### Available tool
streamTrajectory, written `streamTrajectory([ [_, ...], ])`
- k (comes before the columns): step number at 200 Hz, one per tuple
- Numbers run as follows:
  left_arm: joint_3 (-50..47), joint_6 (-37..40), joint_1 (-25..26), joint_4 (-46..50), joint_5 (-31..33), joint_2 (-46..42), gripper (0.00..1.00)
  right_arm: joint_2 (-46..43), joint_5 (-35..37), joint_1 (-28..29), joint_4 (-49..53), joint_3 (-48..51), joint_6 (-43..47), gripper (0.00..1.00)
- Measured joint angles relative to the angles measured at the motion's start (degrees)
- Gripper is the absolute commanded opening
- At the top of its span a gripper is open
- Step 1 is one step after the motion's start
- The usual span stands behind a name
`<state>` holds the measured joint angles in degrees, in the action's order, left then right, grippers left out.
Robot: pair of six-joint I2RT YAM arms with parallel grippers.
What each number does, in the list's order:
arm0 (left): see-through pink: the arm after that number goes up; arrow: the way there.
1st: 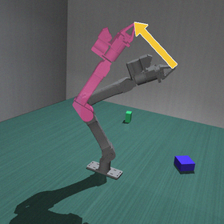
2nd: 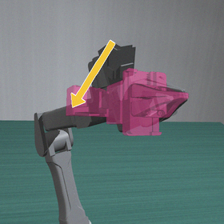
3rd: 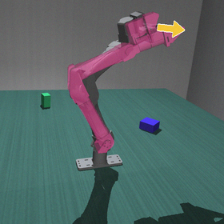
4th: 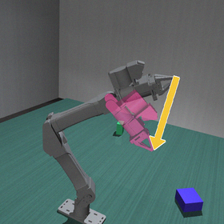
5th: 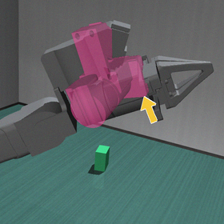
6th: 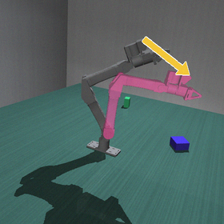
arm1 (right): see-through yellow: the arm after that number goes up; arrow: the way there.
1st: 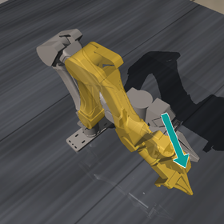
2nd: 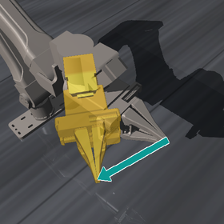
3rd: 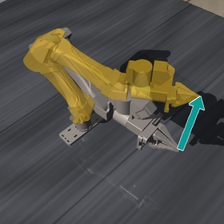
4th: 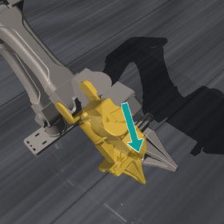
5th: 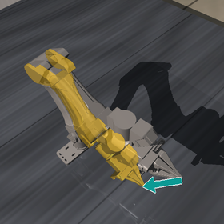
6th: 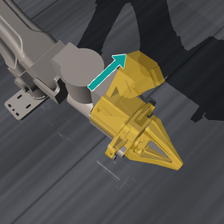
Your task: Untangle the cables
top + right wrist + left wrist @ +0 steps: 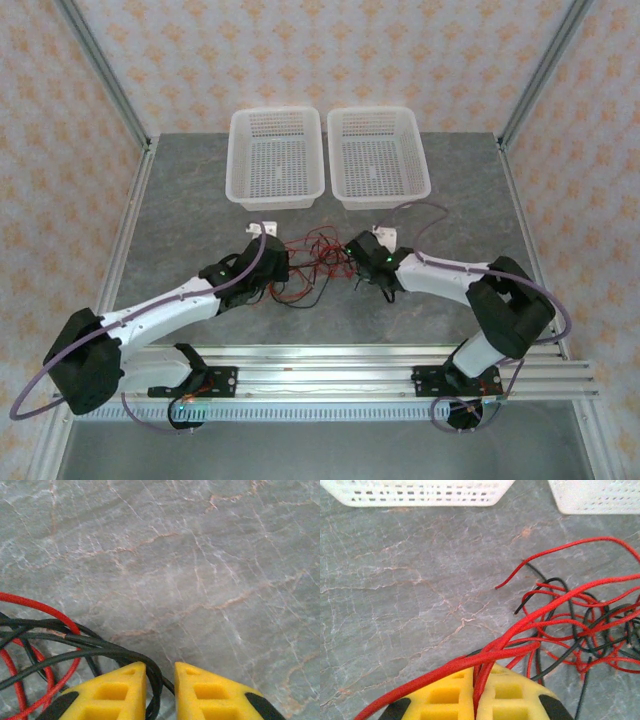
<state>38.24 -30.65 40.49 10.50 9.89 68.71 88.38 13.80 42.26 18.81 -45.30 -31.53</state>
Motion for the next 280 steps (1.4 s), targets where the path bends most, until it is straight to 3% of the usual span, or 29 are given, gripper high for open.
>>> streamTrajectory([
  [40,-2.01,-1.03,-0.04,-2.29,0.20,4.68,0.19,-1.55,0.87,-0.76,0.96,0.61,-0.68,0.25],
  [70,-2.40,-1.46,-0.04,-2.56,1.66,6.51,0.19,-2.45,1.22,-1.84,1.42,1.11,-0.83,0.12],
  [81,-2.40,-1.95,-0.04,-2.49,2.84,6.91,0.15,-2.86,1.51,-2.21,1.79,1.14,-0.96,0.07],
  [118,-2.43,-4.07,-1.38,-2.36,5.33,9.07,0.11,-6.71,2.75,-3.52,4.07,1.75,-1.03,0.06],
  [138,-3.17,-5.22,-2.69,-2.62,6.03,11.17,0.11,-10.34,3.30,-5.51,5.49,2.16,-0.98,0.00],
  [175,-3.85,-8.61,-4.02,-2.58,7.21,15.06,0.11,-17.49,4.61,-10.19,7.48,4.48,-1.07,0.00],
  [205,-3.82,-11.04,-4.92,-1.77,7.76,15.10,0.19,-21.62,5.79,-12.83,9.07,6.10,-1.42,0.00],
  [280,-1.51,-11.87,-5.62,4.46,8.76,7.02,0.28,-27.17,8.31,-19.30,10.43,6.08,-1.31,0.00],
])
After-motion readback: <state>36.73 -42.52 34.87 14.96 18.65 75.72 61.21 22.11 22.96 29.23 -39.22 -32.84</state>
